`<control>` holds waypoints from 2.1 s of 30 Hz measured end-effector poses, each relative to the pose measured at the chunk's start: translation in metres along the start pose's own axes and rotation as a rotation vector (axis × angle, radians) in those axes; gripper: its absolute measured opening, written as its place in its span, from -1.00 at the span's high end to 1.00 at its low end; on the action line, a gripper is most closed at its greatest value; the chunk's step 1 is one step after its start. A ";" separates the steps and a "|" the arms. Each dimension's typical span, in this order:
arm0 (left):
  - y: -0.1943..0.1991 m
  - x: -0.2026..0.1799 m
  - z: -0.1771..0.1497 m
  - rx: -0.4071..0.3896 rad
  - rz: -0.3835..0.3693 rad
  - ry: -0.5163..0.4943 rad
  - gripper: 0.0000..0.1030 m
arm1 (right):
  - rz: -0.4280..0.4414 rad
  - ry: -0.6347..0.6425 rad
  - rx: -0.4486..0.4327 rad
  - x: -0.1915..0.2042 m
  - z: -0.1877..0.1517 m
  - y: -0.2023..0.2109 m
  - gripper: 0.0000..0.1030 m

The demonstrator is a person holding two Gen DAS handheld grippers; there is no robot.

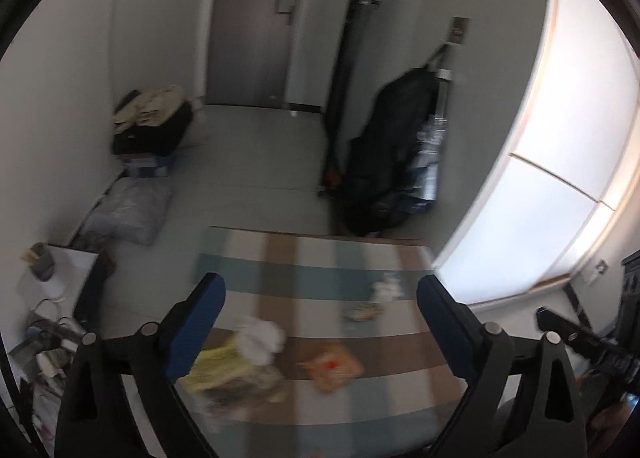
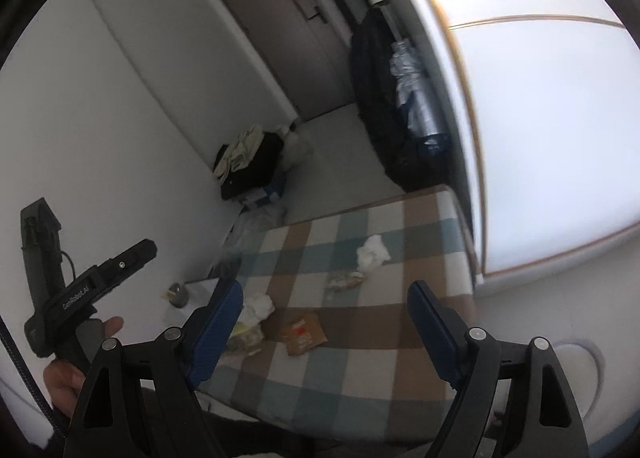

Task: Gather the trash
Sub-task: 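Move both grippers back over the checkered table, then grasp the crumpled white tissue with the right gripper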

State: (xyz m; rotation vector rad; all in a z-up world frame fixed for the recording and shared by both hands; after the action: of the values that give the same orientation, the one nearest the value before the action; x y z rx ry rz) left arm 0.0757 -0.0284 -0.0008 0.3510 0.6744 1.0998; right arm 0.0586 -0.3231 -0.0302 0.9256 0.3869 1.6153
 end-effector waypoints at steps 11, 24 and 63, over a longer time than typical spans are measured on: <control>0.000 0.098 -0.032 0.046 0.069 0.183 -0.88 | 0.063 0.120 0.097 0.072 -0.004 -0.065 -0.64; 0.006 0.156 -0.049 0.088 0.096 0.375 -0.88 | 0.056 0.512 0.251 0.158 -0.036 -0.169 -0.63; -0.022 0.179 -0.067 0.216 0.156 0.444 -0.88 | 0.121 0.485 0.510 0.176 -0.058 -0.260 0.56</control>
State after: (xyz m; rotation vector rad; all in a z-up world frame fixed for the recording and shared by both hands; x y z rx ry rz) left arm 0.0981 0.1195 -0.1225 0.3508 1.1806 1.2708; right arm 0.1885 -0.0754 -0.1836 0.9305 1.1371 1.8892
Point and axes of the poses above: each gripper's, at about its wrist camera, not at the fingertips, and y roughly against the way its jaws point, x to its left, z to its top, the point moved 4 cm from there along -y, roughly the way its jaws point, and after that the axes turned 15 degrees about -z, right-handed, at the moved point
